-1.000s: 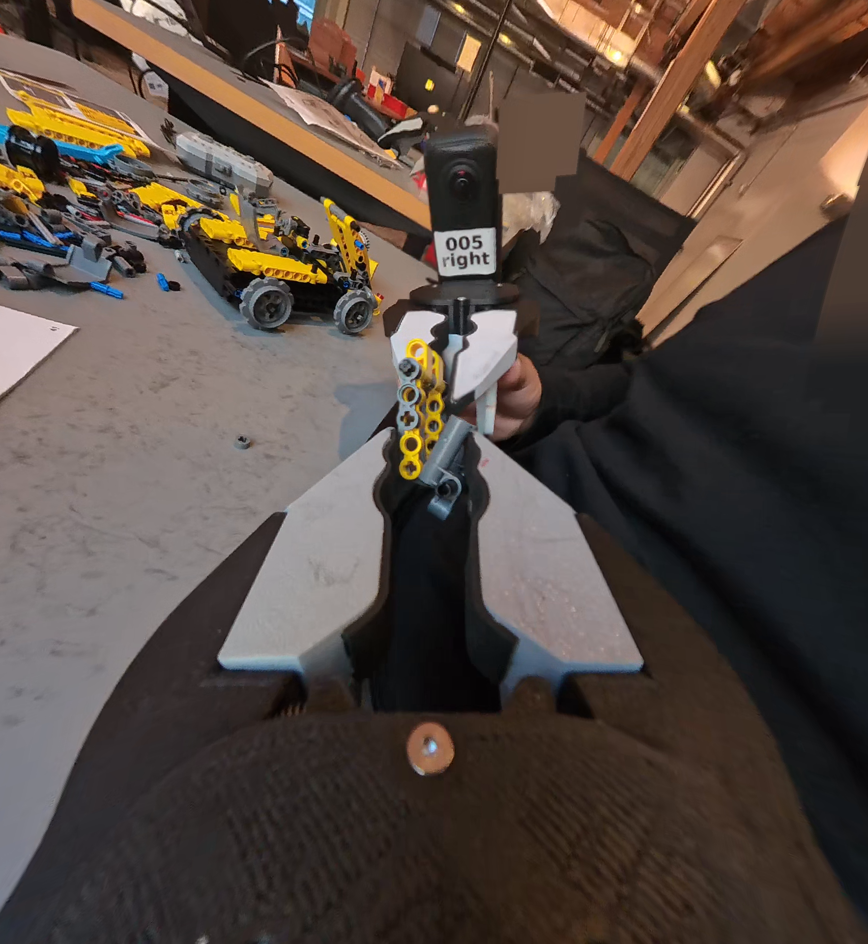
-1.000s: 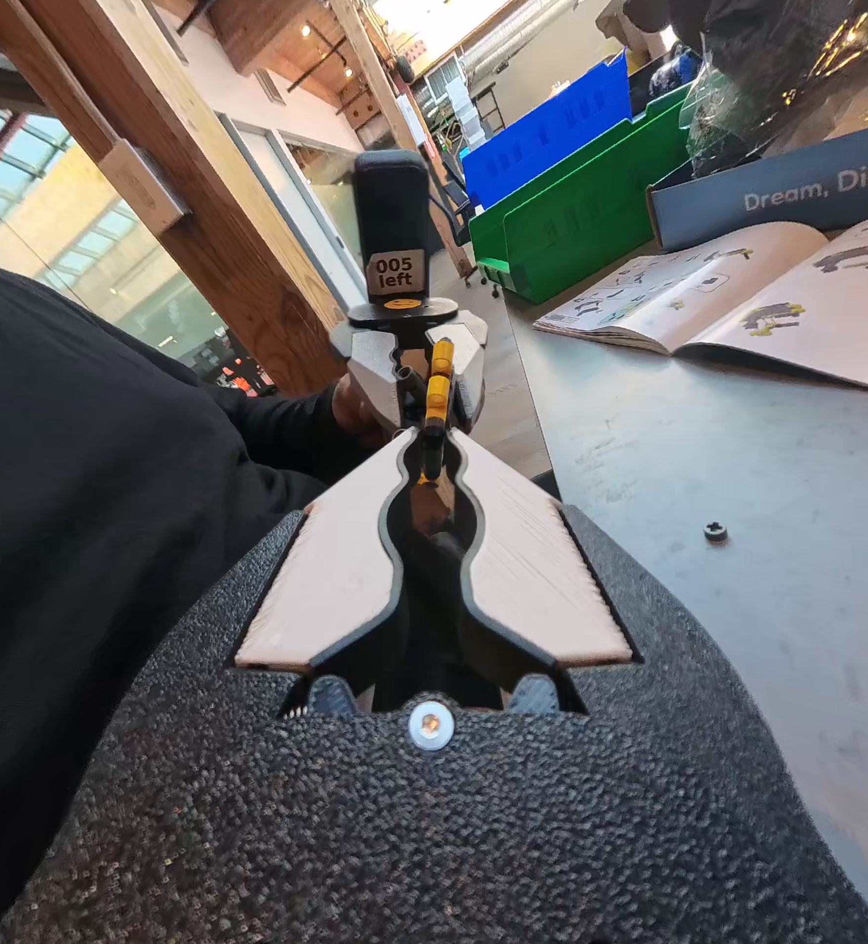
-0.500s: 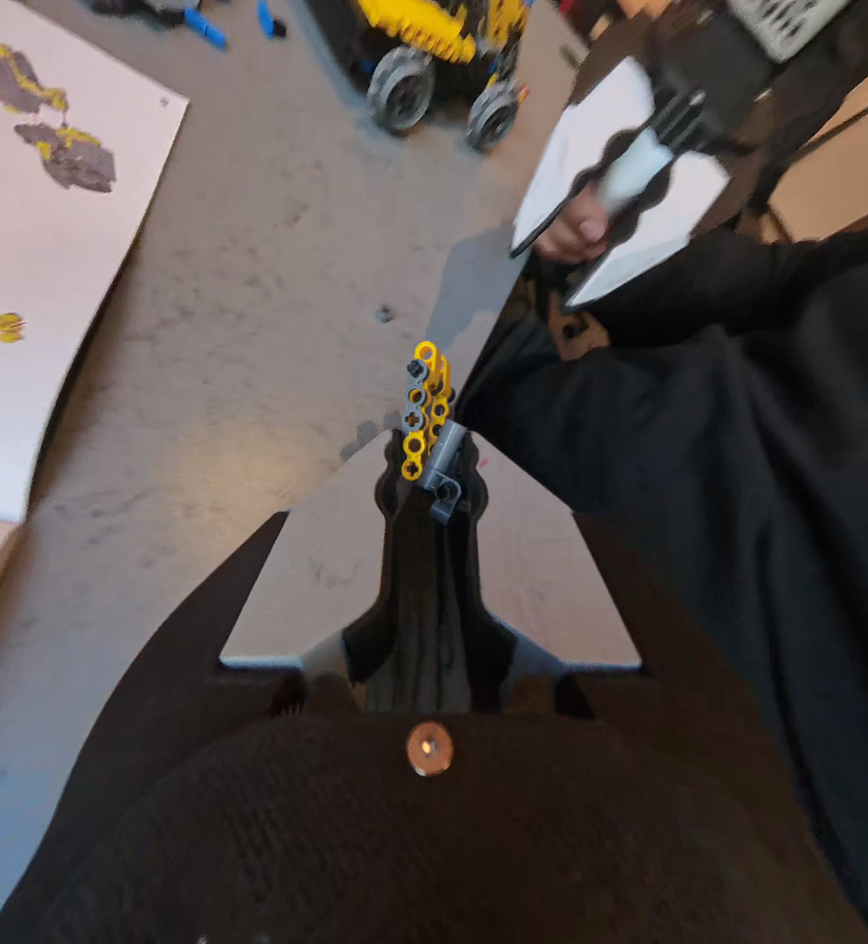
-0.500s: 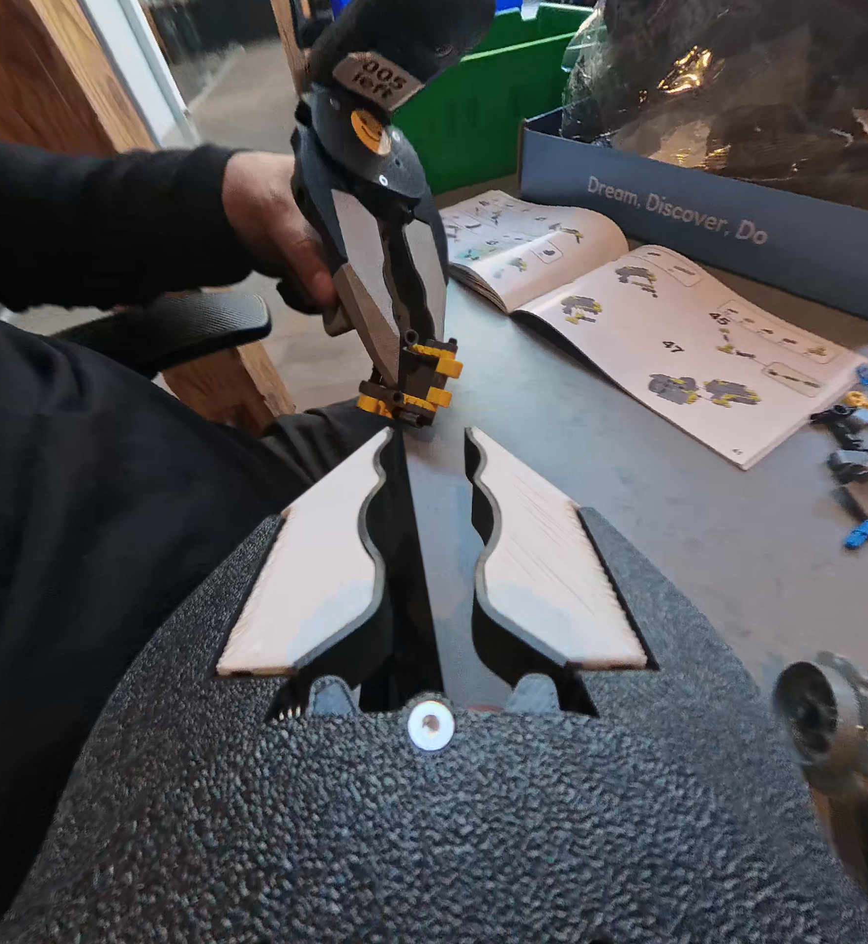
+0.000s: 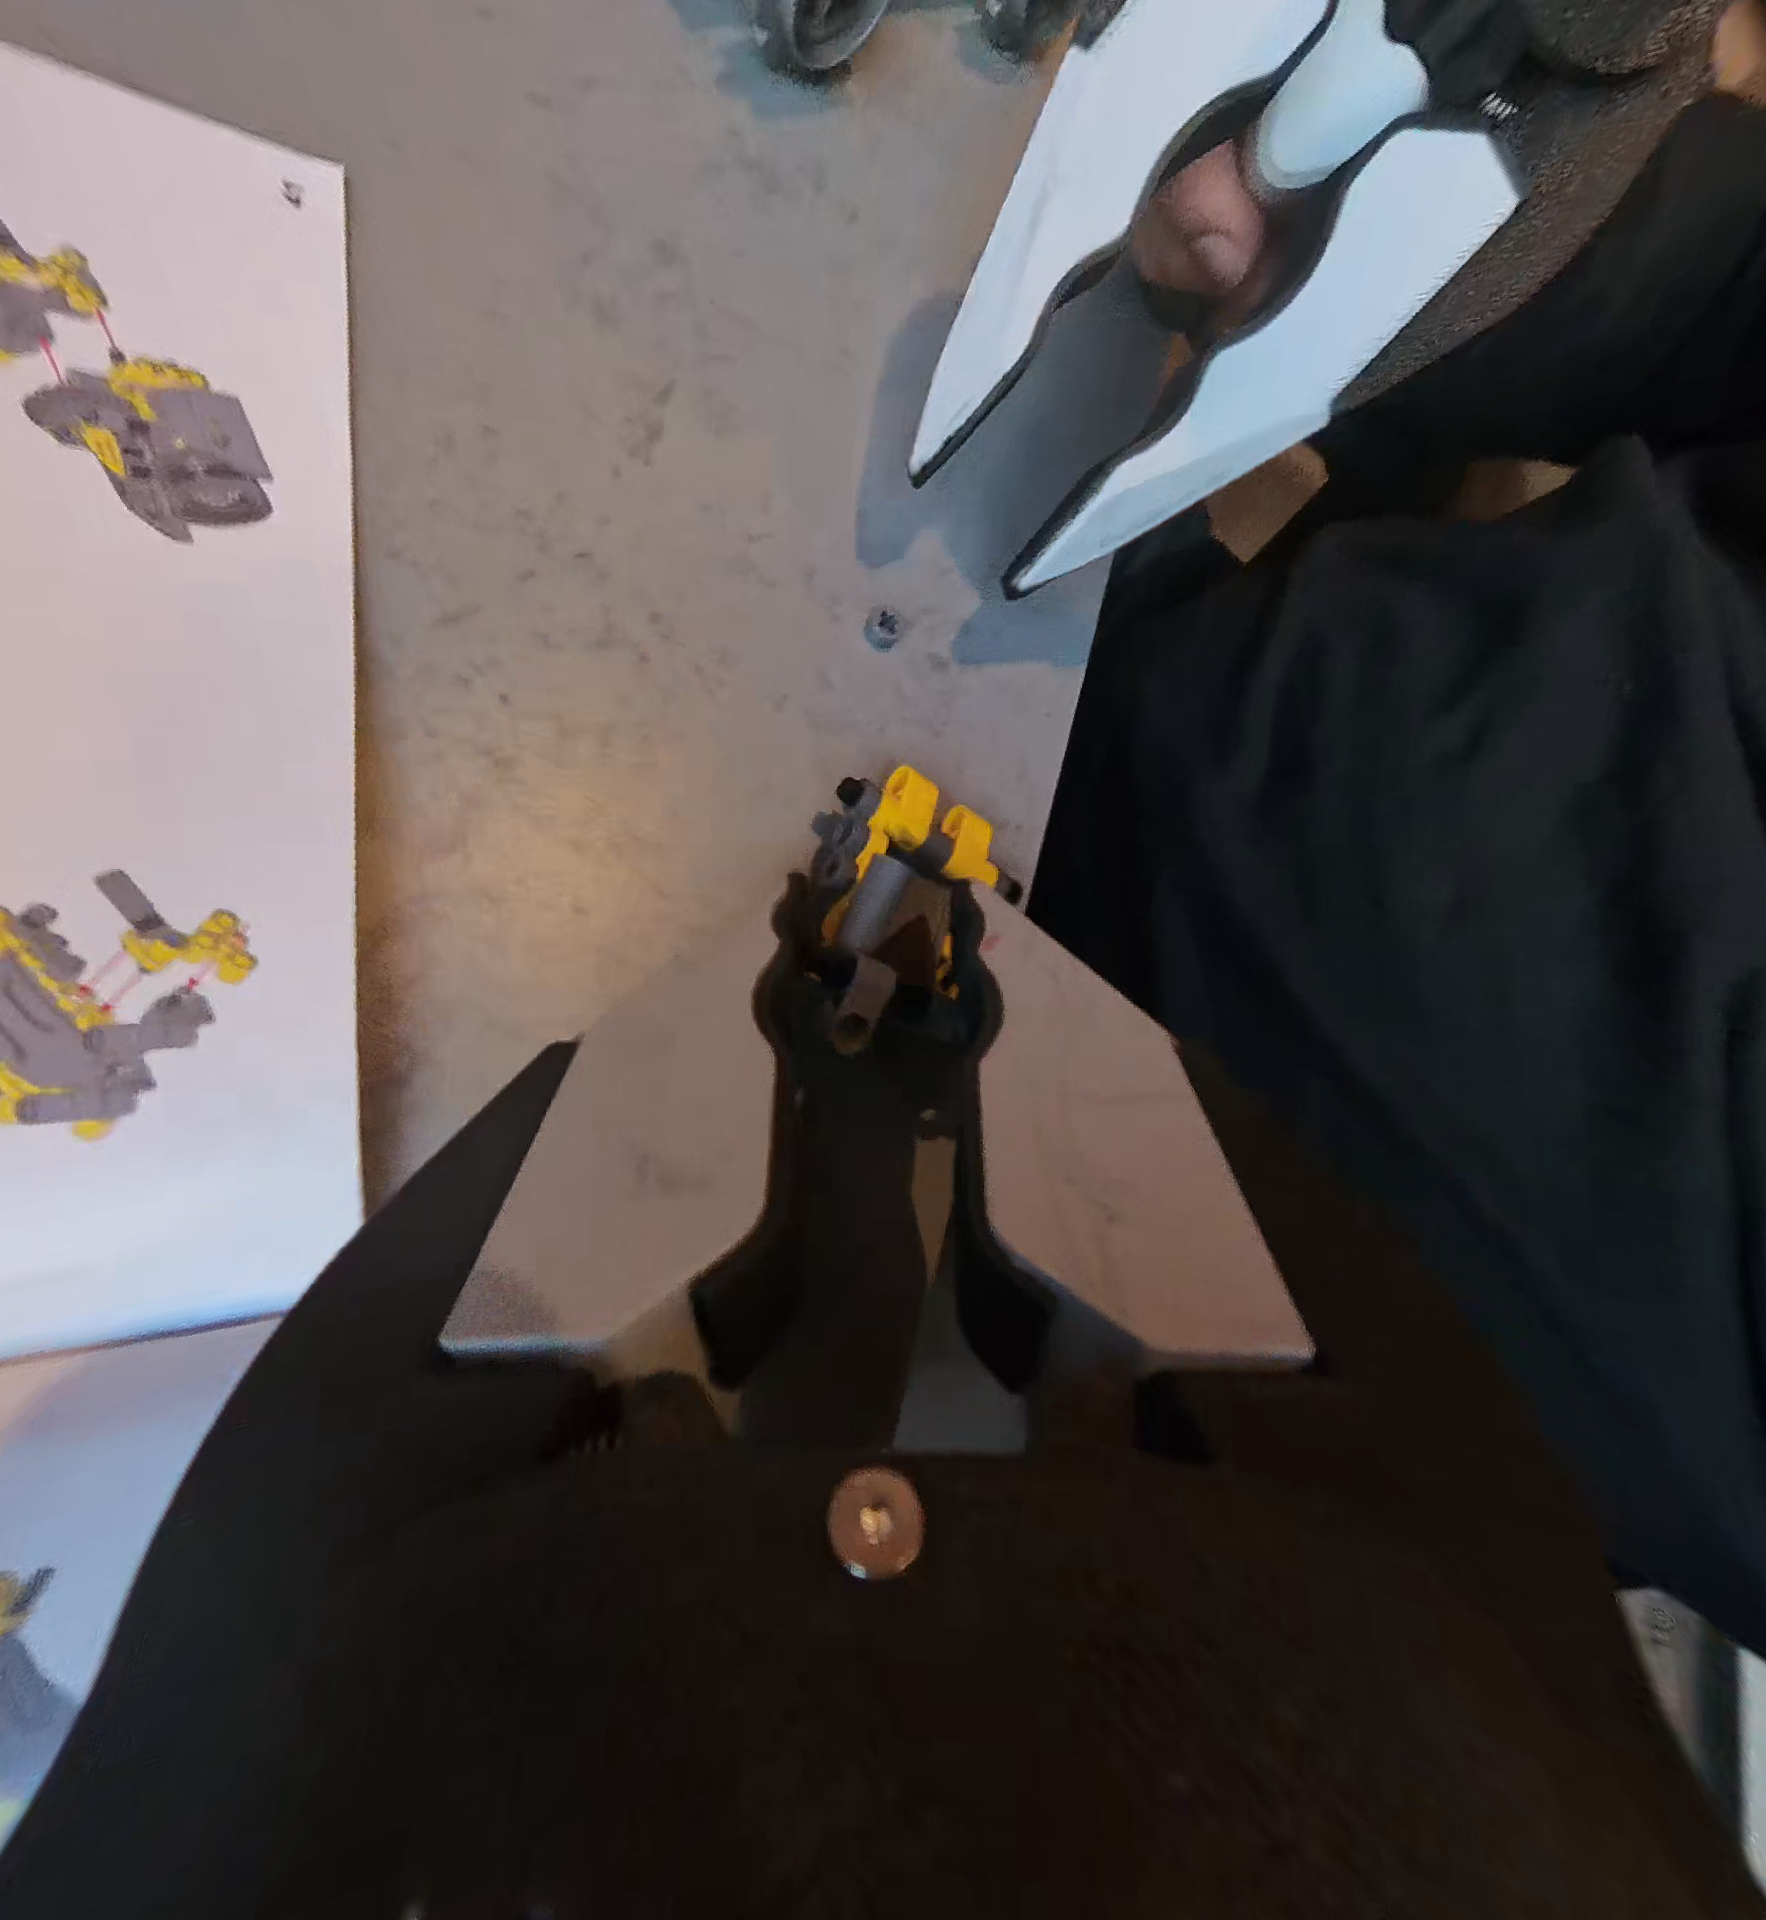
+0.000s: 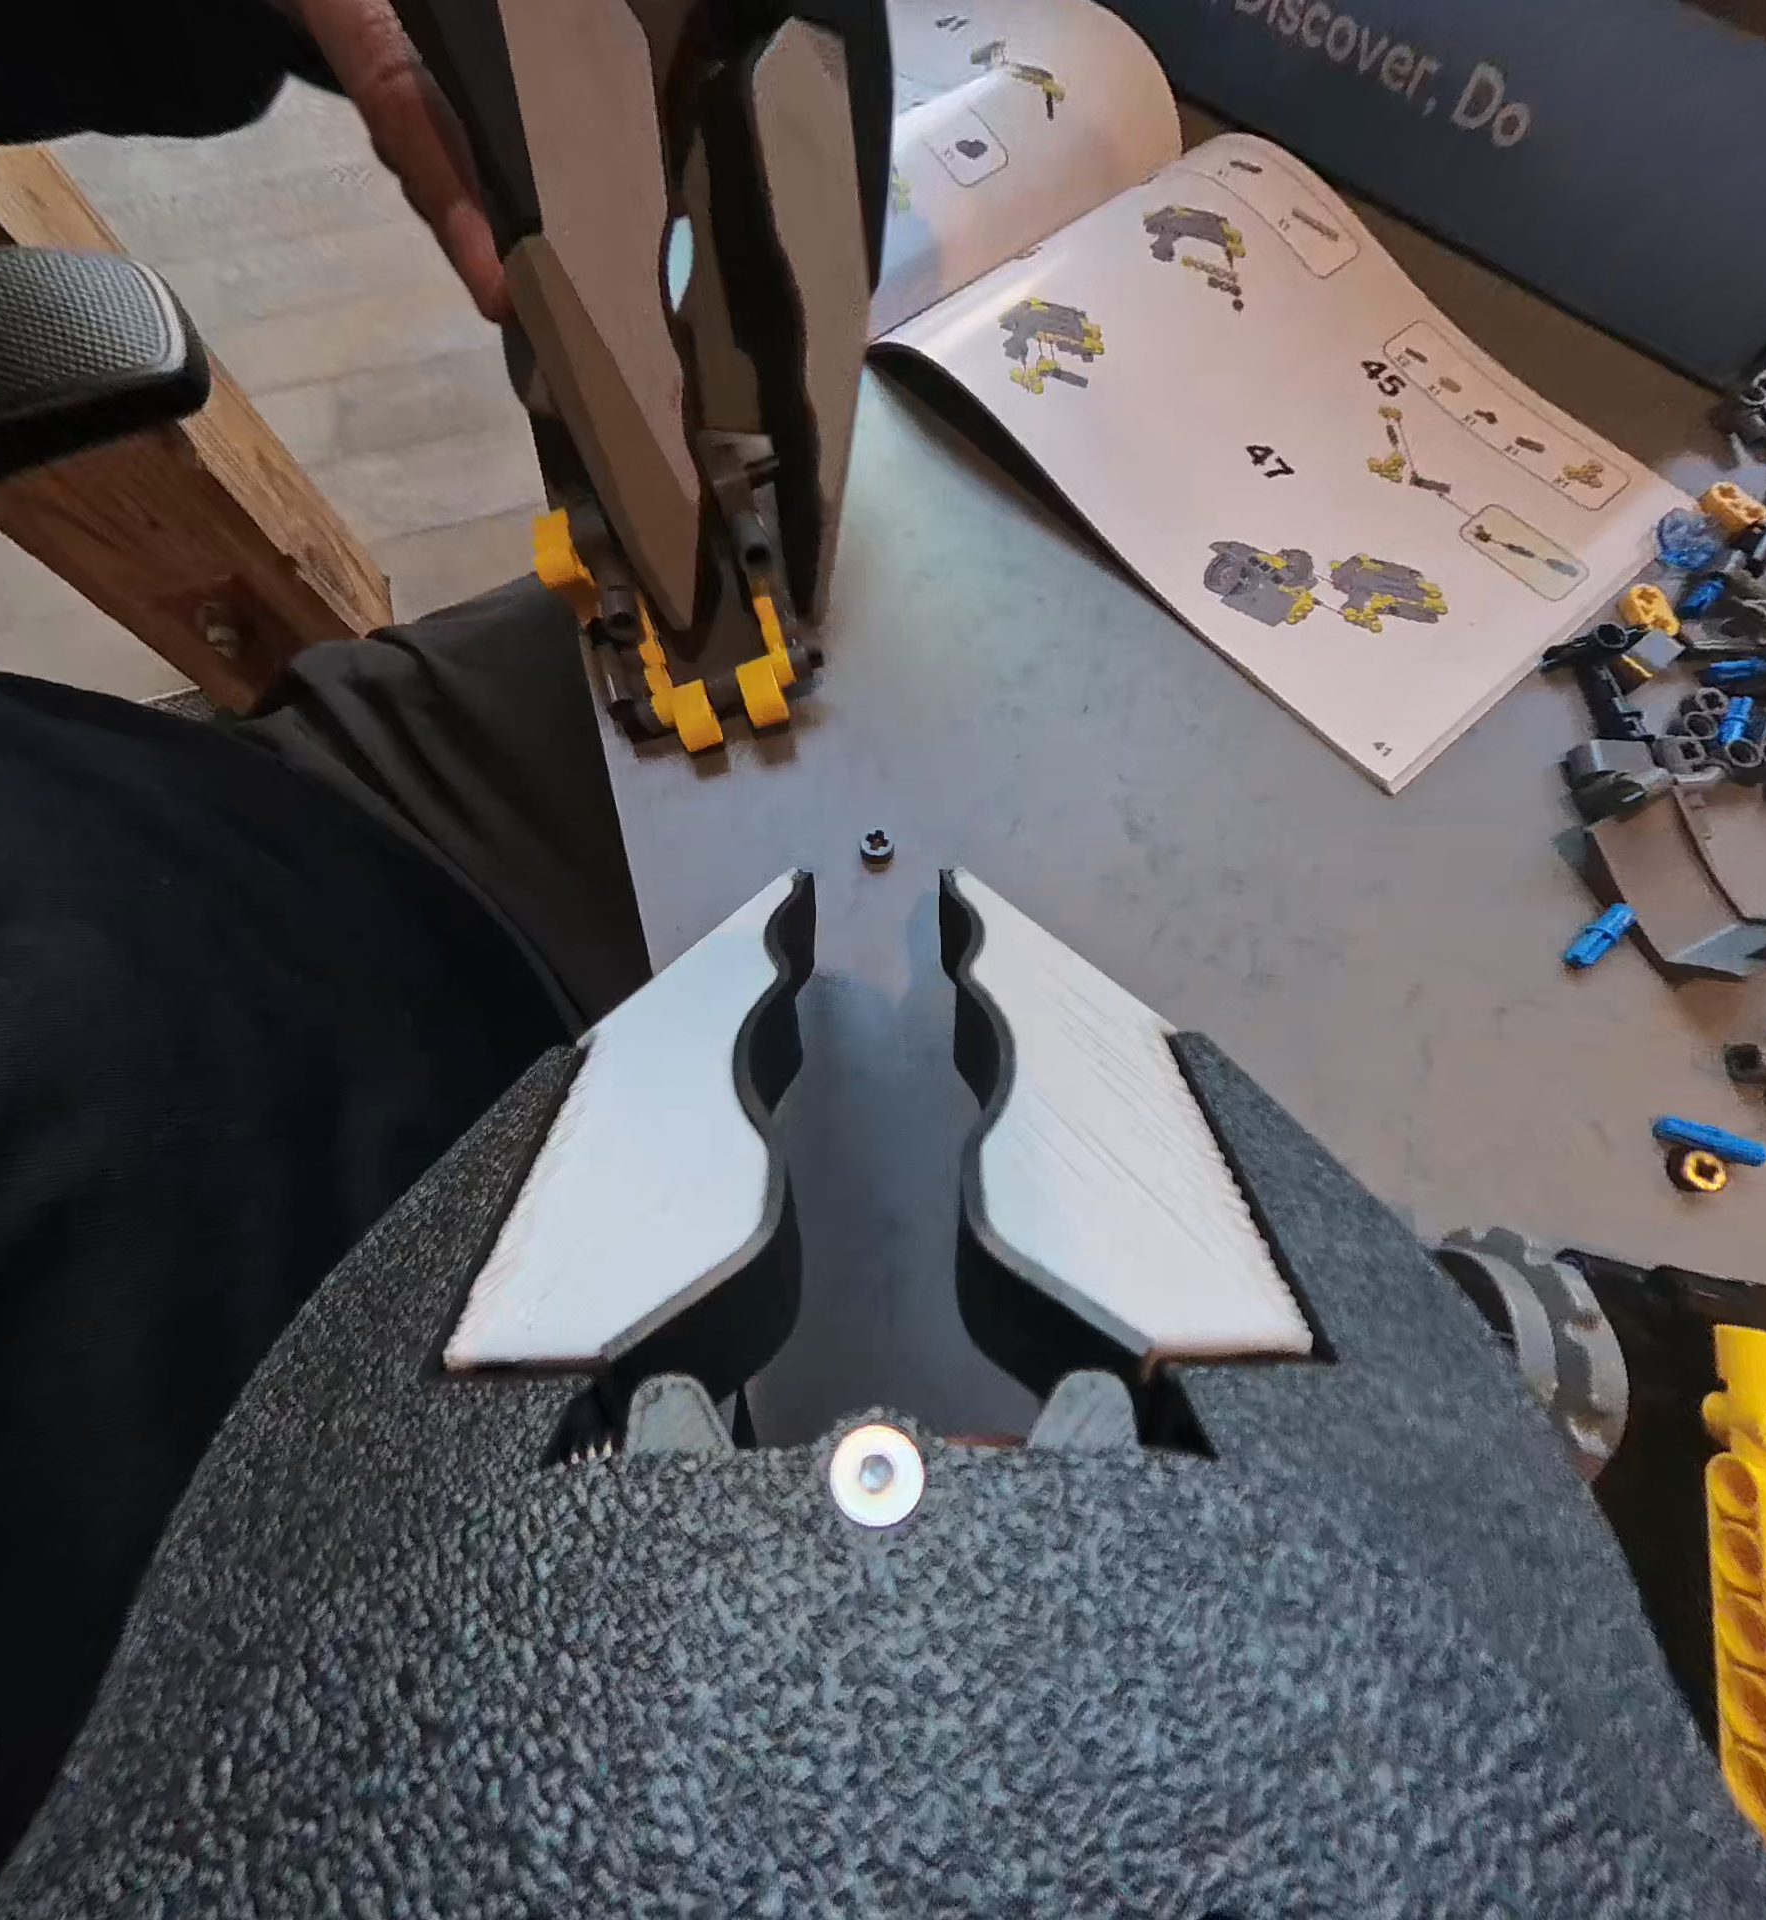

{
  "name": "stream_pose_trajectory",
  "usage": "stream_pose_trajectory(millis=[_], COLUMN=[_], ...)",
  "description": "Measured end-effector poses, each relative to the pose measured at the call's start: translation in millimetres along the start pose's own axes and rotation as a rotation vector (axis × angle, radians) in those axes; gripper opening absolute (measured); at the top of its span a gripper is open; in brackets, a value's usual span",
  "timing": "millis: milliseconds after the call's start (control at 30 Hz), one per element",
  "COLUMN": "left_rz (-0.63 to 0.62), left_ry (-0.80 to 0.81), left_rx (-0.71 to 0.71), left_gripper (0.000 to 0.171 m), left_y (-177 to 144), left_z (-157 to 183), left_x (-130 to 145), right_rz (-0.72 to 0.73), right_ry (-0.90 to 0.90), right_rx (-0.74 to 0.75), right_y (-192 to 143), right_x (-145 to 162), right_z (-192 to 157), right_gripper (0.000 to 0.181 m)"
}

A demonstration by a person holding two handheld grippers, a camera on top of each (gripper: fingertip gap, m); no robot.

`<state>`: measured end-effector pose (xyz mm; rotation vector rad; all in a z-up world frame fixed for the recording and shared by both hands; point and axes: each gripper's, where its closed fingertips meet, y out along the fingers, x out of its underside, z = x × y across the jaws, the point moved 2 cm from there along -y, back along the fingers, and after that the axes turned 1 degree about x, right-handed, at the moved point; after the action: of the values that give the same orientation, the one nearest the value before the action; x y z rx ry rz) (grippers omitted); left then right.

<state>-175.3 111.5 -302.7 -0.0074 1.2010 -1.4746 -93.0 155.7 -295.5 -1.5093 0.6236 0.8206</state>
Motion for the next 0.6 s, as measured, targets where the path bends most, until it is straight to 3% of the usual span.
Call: stream_pose_trajectory(millis=[200, 300, 500, 600], left_rz=[0.076, 0.116, 0.172, 0.103], left_ry=[0.051, 0.036, -0.002, 0.022], left_rx=[-0.13, -0.26, -0.386, -0.411], left_gripper=[0.046, 0.054, 0.052, 0.052], left_y=[-32.3, -43.9, -28.3, -18.4], left_z=[6.0, 14.0, 17.9, 10.8], left_x=[-17.3, -11.0, 13.2, 24.1], right_rz=[-0.017, -0.037, -0.076, -0.112], right_ry=[-0.001, -0.012, -0.026, -0.028], right_rx=[-0.012, -0.019, -0.038, -0.074], right_y=[4.0, 8.3, 18.9, 24.8], right_x=[-0.8, -0.8, -2.1, -0.1], right_z=[1.1, 0.9, 3.3, 1.5], right_gripper=[0.022, 0.021, 0.019, 0.015])
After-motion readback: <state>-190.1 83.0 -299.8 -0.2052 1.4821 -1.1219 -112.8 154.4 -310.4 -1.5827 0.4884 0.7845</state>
